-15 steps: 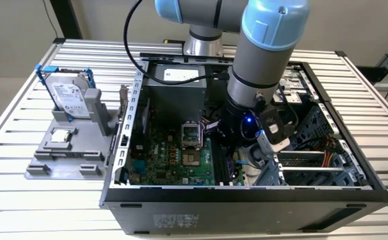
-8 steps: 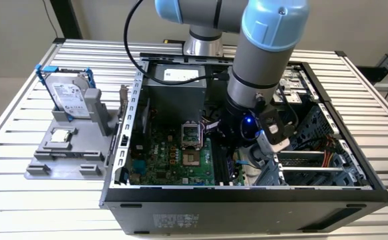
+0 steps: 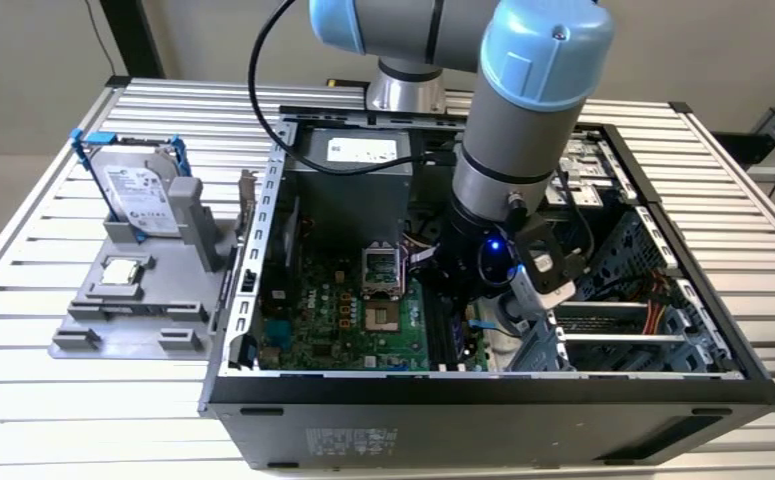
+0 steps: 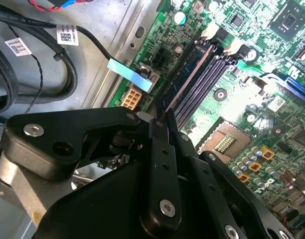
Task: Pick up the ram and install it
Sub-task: 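Insert the ram into the slot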
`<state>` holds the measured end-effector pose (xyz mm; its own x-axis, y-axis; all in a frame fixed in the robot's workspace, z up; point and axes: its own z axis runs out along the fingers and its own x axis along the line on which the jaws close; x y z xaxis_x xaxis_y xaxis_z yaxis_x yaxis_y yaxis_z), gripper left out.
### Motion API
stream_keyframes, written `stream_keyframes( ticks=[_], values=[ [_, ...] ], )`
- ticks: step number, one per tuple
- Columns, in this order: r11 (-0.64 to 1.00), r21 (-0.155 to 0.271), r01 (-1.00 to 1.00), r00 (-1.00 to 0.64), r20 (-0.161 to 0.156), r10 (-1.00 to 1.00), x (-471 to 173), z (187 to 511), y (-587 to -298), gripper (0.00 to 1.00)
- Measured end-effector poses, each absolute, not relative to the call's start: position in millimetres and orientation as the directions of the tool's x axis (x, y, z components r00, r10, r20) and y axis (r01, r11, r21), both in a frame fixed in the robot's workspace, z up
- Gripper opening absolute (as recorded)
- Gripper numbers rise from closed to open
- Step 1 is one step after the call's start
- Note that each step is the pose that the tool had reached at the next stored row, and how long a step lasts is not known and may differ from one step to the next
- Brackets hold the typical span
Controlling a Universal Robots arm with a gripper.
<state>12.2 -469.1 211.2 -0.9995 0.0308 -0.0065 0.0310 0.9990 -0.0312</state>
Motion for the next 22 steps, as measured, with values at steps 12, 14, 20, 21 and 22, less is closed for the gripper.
stream_keyframes(
  ticks=[12, 14, 20, 21, 22],
  values=[
    [0.999, -0.034, 0.031, -1.000, -0.007, 0.031, 12, 212, -469, 1.00],
    [0.999, -0.034, 0.031, -1.000, -0.006, 0.031, 12, 214, -469, 1.00],
    [0.999, -0.036, 0.031, -1.000, -0.006, 0.031, 12, 227, -469, 1.00],
    [0.999, -0.036, 0.031, -1.000, -0.006, 0.031, 12, 230, -469, 1.00],
    [0.999, -0.036, 0.031, -1.000, -0.006, 0.031, 12, 233, -469, 1.00]
  ],
)
